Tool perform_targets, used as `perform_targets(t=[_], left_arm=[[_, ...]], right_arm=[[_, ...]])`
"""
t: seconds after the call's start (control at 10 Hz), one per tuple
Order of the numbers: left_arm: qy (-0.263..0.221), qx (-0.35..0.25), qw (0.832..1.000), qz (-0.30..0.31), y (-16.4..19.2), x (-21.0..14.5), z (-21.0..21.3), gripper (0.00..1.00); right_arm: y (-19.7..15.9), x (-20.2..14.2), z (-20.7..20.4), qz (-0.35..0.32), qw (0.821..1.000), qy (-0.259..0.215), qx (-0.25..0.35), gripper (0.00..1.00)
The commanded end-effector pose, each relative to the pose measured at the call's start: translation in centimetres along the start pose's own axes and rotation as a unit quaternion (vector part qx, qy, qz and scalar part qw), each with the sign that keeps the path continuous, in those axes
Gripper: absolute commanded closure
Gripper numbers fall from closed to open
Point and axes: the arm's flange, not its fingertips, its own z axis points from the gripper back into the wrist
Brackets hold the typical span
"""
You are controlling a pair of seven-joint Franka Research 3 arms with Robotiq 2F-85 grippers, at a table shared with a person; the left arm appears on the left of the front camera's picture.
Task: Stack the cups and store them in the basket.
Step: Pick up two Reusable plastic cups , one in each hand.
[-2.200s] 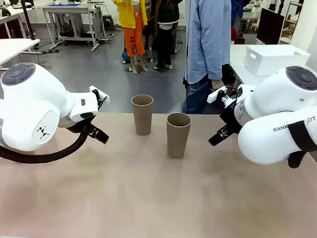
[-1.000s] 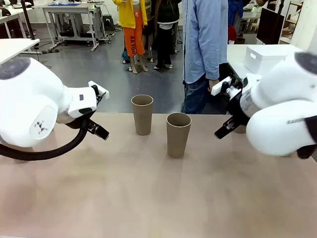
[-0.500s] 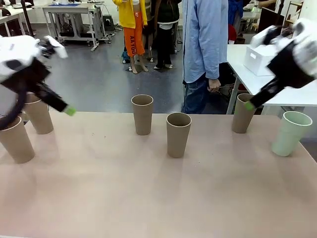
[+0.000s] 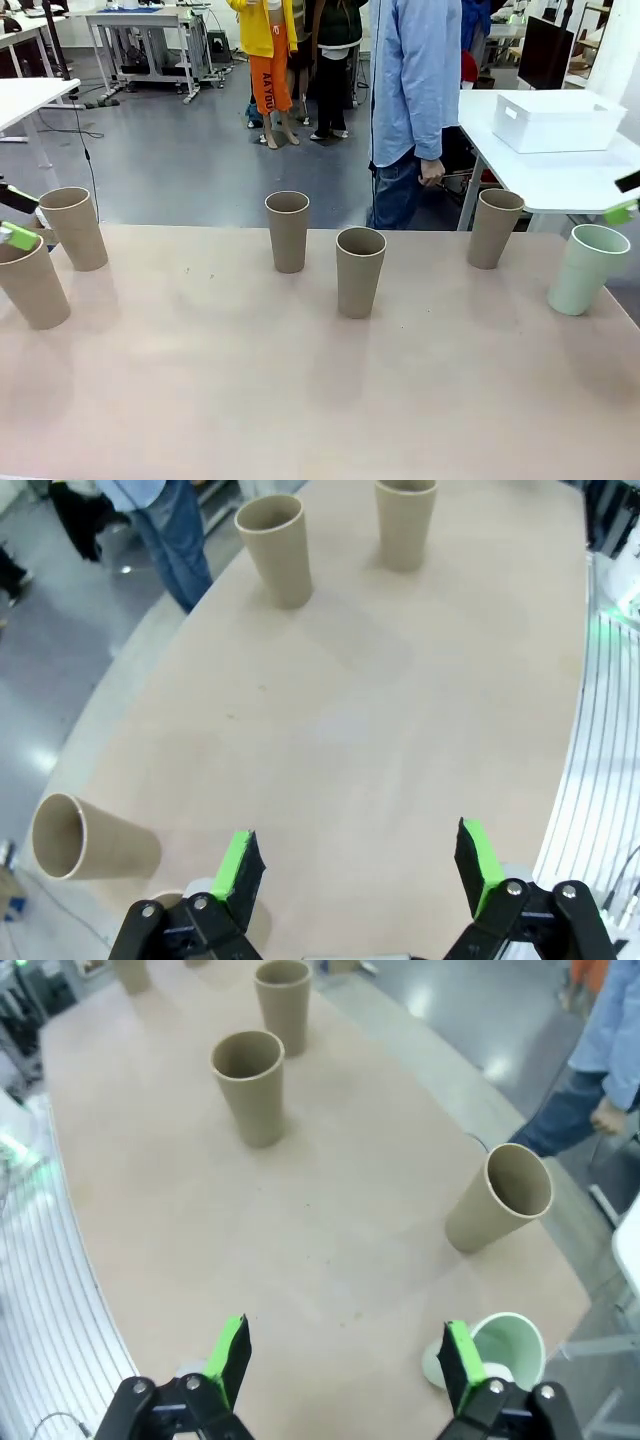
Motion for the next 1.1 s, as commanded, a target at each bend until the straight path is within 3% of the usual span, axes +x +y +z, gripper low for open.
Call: perform_targets(t=[0.0,0.4,0.8,0.9,1.0], left_arm=[[-0.046,-0.027,0.998,-0.026,-0.3,-2.6,-0.8,0.0],[-0.107,0.003,0.992,-0.061,0.1,-5.6,-1.2,0.0],[-0.103,0.017,0.993,-0.051,-0.7,-5.6,-1.2,0.0],[-0.105,0.011,0.993,-0.059,2.2,-5.0,0.4,0.0],[-0.105,0.011,0.993,-0.059,2.2,-5.0,0.4,0.0]], right_arm=[[-0.9,-2.5,0.2,0.01,0.999,-0.036,0.037,0.0],[-2.7,-7.7,0.8,0.024,0.987,-0.144,0.064,0.0],[-3.5,-9.2,0.6,0.011,0.983,-0.165,0.077,0.0],[-3.9,-8.7,1.5,0.007,0.986,-0.155,0.063,0.0],[-3.9,-8.7,1.5,0.007,0.986,-0.155,0.063,0.0]])
